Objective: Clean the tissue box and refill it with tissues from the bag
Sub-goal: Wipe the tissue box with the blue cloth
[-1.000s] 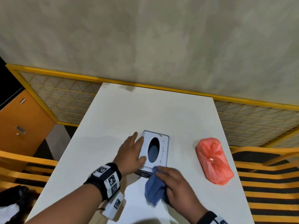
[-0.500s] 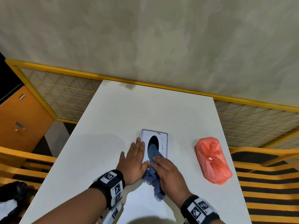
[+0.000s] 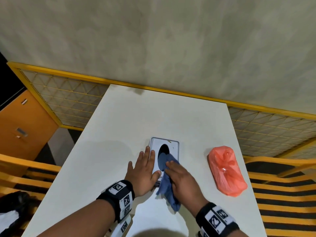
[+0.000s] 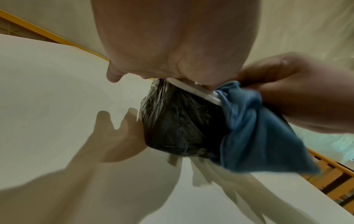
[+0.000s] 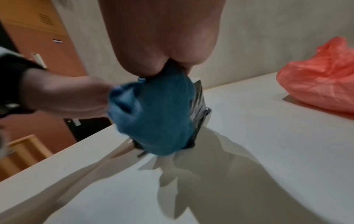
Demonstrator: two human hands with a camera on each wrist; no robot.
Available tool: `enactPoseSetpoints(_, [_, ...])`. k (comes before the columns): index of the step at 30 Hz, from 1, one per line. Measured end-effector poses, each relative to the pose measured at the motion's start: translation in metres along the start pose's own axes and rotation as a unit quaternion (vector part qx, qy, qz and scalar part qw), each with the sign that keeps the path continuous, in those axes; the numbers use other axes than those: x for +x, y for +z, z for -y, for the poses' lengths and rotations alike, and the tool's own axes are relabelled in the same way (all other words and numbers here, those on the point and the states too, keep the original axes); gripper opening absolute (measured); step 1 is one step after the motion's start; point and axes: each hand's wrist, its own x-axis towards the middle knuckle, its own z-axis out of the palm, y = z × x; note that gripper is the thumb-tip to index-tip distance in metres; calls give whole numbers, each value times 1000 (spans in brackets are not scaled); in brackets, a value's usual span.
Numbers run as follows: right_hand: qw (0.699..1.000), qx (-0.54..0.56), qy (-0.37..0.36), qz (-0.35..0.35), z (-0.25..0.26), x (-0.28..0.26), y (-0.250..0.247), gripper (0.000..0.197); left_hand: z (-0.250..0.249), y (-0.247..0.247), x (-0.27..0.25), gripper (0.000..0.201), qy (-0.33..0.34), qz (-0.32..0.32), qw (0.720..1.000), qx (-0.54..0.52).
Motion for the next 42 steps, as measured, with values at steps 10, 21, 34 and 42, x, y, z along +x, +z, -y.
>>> enactPoseSetpoints(10, [992,-38,107,49,-23,26,6,51,0,-2,0,75,6,-6,1000,12])
enactPoseSetpoints(21, [998,-9,2,60,-14,-16,2,41,3,-3,0,76,14,10,1000,19])
enactPoseSetpoints(34, [995,97,10,-35,13,1,9,30,16,-43,2,73,47,65,995,62])
enactPoseSetpoints(42, [979,153,103,-89,12,-37,5,39,-13,-51,-2,75,45,39,998,37])
